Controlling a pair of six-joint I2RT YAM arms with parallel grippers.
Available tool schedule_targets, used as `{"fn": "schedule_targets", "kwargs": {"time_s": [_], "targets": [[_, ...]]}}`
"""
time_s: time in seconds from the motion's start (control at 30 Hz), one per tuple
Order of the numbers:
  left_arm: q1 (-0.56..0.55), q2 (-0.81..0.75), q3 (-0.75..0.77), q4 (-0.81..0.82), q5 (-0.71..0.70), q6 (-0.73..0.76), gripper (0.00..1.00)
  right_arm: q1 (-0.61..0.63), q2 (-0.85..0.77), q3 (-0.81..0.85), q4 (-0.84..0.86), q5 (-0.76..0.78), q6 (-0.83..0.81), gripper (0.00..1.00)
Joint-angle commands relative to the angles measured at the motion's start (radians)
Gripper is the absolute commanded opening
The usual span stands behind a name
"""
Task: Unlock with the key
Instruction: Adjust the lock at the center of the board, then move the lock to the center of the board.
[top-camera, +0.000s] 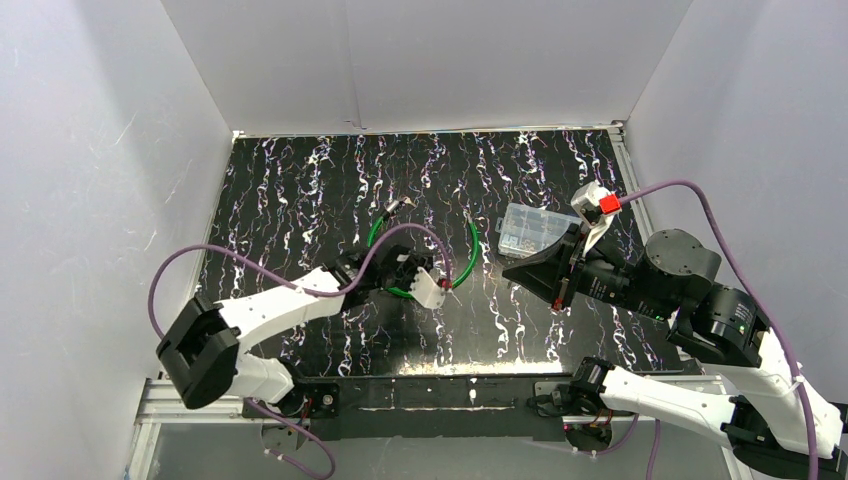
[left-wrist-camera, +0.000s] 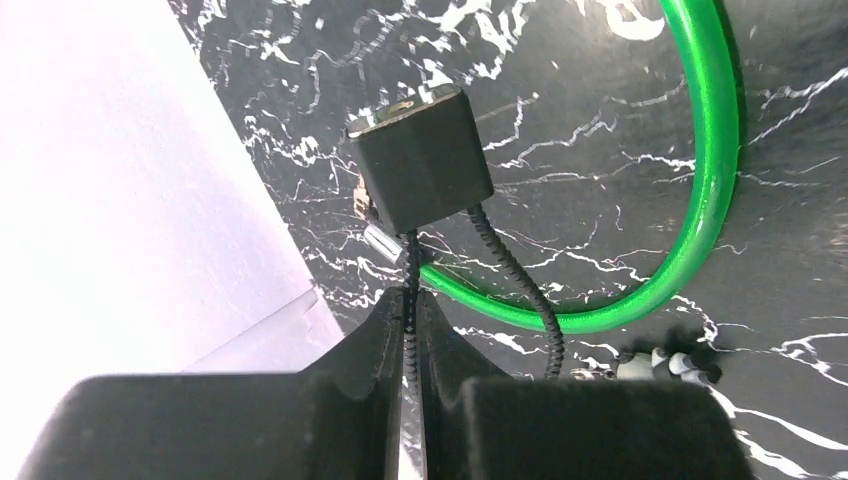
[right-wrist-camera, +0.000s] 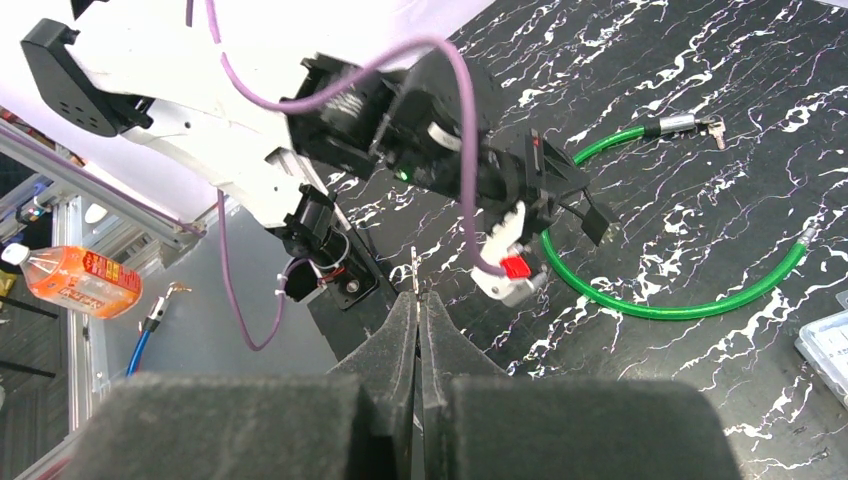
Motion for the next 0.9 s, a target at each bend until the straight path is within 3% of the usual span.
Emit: {"fn": "schedule_targets", "kwargs": {"time_s": [0.0, 0.1, 0.3, 0.63, 0.87], "targets": [[-0.012, 0.071, -0.139, 0.290, -0.186, 0.191, 0.00, 0.001, -0.001, -0.007, 0.048, 0.001, 0.013, 0.01], [-0.012, 0.137, -0.212, 0.454, -0.228, 0.267, 0.00, 0.001, -0.008, -0.009, 0.047, 0.005, 0.017, 0.01], [-0.020, 0.202, -0.197, 0.470, -0.267, 0.217, 0.00, 0.001, -0.016, -0.007, 0.038, 0.009, 0.019, 0.01], [-0.114, 0.149, -0.166, 0.223, -0.309, 0.057, 0.00, 0.001, -0.022, -0.022, 0.042, 0.010, 0.021, 0.01], [-0.197, 0.116, -0.242, 0.160, -0.344, -0.009, 0.00, 0.001, -0.036, -0.031, 0.043, 0.009, 0.034, 0.01]]}}
